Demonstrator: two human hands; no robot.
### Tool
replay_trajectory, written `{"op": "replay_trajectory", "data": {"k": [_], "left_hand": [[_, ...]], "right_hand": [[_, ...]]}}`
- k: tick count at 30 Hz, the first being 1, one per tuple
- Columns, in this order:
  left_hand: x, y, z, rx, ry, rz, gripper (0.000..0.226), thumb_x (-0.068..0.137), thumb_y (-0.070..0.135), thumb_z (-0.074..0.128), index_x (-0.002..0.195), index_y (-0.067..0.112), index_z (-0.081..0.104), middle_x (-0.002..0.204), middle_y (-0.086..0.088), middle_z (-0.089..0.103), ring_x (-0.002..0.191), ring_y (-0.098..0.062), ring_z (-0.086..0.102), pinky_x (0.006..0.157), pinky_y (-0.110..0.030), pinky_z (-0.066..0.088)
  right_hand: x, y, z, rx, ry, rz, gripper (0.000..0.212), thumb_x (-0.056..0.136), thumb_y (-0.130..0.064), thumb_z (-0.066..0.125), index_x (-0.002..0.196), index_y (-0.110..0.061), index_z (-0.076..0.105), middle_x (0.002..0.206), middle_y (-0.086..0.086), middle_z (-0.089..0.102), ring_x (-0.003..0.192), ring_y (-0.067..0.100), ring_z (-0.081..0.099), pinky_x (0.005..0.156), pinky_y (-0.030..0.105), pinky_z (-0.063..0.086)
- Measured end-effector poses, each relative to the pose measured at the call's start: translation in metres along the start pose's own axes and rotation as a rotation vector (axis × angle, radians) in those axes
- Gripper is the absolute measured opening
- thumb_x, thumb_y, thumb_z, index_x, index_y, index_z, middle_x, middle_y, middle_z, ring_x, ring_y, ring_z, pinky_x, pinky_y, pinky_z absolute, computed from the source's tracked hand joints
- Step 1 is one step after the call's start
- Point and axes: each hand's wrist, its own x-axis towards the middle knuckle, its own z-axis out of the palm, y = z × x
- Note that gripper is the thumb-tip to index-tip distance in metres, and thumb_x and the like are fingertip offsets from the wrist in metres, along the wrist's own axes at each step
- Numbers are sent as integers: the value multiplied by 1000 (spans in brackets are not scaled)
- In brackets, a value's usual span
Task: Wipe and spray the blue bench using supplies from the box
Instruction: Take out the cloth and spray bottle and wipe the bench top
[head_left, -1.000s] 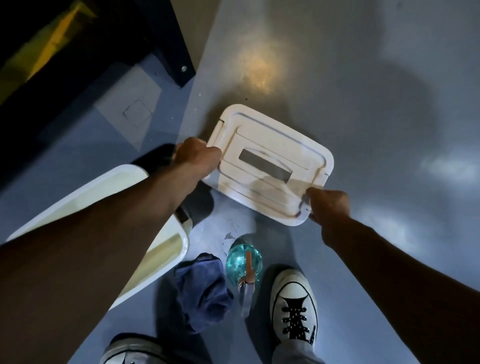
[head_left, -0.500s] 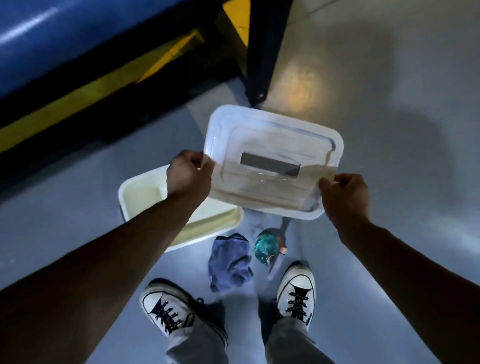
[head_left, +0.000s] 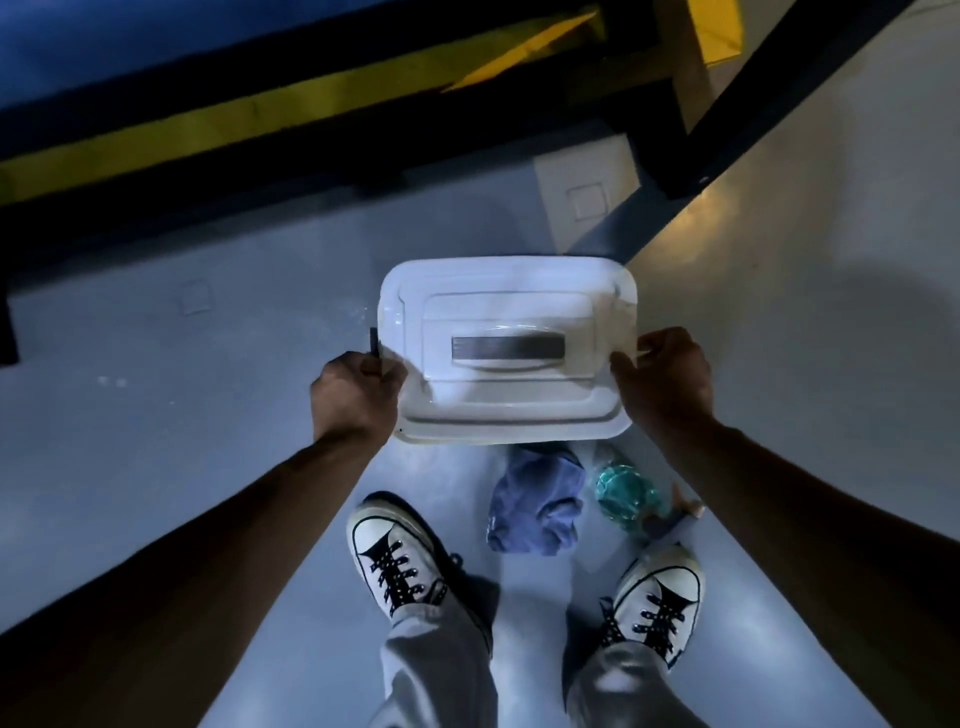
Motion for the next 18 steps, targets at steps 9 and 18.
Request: {"op": "replay_trajectory", "data": {"k": [9, 18], "left_hand": [[2, -15, 11, -33, 1, -47, 26, 90, 32, 70, 98, 7, 76, 98, -12, 77, 96, -34, 69, 73, -30, 47], [7, -17, 9, -101, -32, -153, 25, 85, 33, 76, 101, 14, 78, 101, -8, 77, 99, -31, 70, 79, -30, 53]], "right_hand": [[4, 2, 21, -77, -10, -16, 31, 85, -26, 74, 109, -12, 60, 113, 14, 66, 105, 35, 63, 90, 38, 49], [4, -7, 15, -104, -48, 17, 34, 84, -23, 77, 113, -8, 67, 117, 16, 70, 110, 36, 64, 89, 33, 48]]}}
